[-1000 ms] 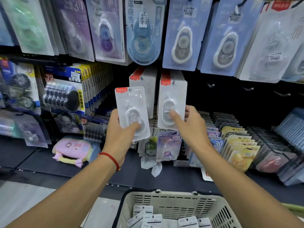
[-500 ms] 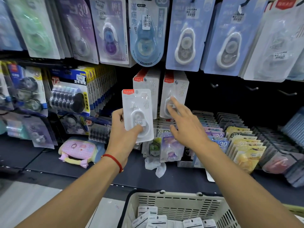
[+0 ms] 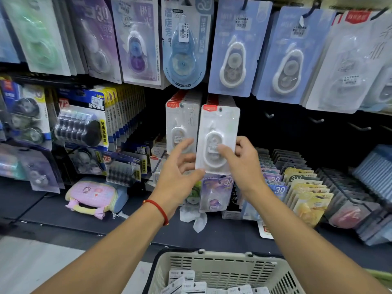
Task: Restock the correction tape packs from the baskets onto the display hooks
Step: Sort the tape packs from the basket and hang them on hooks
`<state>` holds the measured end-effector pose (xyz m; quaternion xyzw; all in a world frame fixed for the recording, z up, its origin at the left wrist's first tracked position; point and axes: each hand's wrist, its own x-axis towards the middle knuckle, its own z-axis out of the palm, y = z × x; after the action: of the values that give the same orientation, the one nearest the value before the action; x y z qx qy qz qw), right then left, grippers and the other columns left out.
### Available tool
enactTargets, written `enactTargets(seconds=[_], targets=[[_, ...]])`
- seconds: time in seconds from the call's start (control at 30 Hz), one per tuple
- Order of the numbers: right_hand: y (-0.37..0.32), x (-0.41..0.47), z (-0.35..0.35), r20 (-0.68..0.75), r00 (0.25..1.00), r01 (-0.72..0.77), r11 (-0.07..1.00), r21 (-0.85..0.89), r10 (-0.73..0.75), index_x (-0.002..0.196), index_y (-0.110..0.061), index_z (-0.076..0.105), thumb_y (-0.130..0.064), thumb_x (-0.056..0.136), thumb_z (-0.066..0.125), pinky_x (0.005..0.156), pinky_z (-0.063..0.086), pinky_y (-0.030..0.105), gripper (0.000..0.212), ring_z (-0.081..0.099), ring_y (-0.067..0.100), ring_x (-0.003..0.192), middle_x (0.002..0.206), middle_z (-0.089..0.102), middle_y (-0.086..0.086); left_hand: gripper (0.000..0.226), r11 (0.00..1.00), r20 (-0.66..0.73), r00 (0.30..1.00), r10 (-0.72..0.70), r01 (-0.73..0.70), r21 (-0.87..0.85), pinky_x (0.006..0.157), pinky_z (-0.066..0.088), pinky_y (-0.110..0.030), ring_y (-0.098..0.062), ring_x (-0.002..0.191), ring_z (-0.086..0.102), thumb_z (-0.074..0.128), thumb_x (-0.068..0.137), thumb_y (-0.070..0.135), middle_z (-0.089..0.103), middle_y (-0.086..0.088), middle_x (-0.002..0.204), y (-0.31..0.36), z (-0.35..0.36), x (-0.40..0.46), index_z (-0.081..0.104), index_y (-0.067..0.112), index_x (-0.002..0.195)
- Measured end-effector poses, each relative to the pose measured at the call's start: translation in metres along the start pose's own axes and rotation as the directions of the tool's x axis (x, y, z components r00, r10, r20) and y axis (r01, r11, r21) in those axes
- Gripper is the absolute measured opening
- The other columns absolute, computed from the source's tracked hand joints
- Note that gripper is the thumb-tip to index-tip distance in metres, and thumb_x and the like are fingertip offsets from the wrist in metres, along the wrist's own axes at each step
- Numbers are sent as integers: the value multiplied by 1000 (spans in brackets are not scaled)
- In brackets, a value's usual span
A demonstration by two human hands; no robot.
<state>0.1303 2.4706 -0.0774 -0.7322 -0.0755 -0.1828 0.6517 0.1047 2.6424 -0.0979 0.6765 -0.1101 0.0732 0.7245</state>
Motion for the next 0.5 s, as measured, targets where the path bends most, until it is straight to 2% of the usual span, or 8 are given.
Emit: enactTargets(seconds=[0.17, 0.23, 0.3, 0.33, 0.4, 0.43, 0.47, 0.5], targets=[[1, 4, -6, -59, 998, 0, 999, 40, 2, 111, -17, 67, -26, 98, 73, 72, 60, 26, 17, 77, 13, 86, 95, 80, -2, 67, 999, 5, 999, 47, -47, 20, 94, 62, -43, -21, 105, 71, 71, 91, -7, 68, -2, 124, 1, 11, 1, 56, 42, 133], [1, 4, -6, -77, 997, 26, 999, 28, -24, 113, -18, 68, -30, 97, 74, 69, 59, 23, 21, 77, 15, 85, 94, 80, -2, 61, 995, -11, 997, 81, -80, 61, 90, 62, -35, -12, 100, 70, 72, 92, -2, 67, 7, 122, 0, 11, 1, 57, 42, 131], [3, 5, -6, -92, 995, 16, 995, -99, -25, 122, -20, 67, -40, 96, 74, 66, 56, 20, 34, 76, 16, 87, 97, 79, -4, 59, 983, -1, 995, 103, -102, 151, 90, 58, -24, 2, 104, 67, 72, 93, 5, 65, 16, 125, -1, 8, 0, 54, 42, 135], [6, 6, -5, -105, 994, 13, 972, -236, -39, 132, -21, 62, -46, 94, 74, 69, 55, 20, 47, 73, 14, 92, 107, 76, -8, 60, 966, 0, 993, 115, -112, 232, 94, 55, -23, 5, 111, 63, 71, 93, 8, 63, 17, 131, -3, 5, 1, 53, 39, 140], [14, 4, -6, -106, 979, 82, 817, -570, -173, 149, -21, 47, -49, 94, 72, 81, 51, 27, 67, 60, 12, 110, 134, 57, -5, 64, 880, -4, 986, 167, -147, 451, 112, 46, -30, -1, 134, 51, 69, 93, 10, 54, 13, 147, -8, -2, 5, 49, 32, 149], [18, 1, -6, -53, 956, 169, 694, -700, -287, 151, -20, 46, -44, 95, 72, 85, 52, 33, 66, 54, 16, 118, 142, 49, 1, 66, 811, 7, 979, 202, -171, 559, 121, 37, -34, -7, 145, 41, 68, 92, 9, 46, 9, 157, -10, -5, 9, 47, 29, 152], [21, -1, -6, 52, 923, 278, 569, -773, -381, 150, -18, 48, -36, 96, 72, 89, 53, 38, 62, 50, 21, 125, 147, 45, 5, 69, 744, 24, 974, 224, -187, 641, 125, 27, -32, -12, 152, 31, 68, 92, 9, 36, 7, 165, -12, -8, 13, 45, 26, 154], [23, -2, -6, 179, 893, 376, 463, -803, -413, 148, -17, 51, -29, 96, 73, 95, 54, 43, 58, 47, 25, 132, 153, 43, 8, 72, 695, 45, 973, 224, -192, 693, 125, 20, -28, -13, 156, 23, 69, 91, 9, 26, 7, 170, -14, -10, 17, 42, 24, 157]])
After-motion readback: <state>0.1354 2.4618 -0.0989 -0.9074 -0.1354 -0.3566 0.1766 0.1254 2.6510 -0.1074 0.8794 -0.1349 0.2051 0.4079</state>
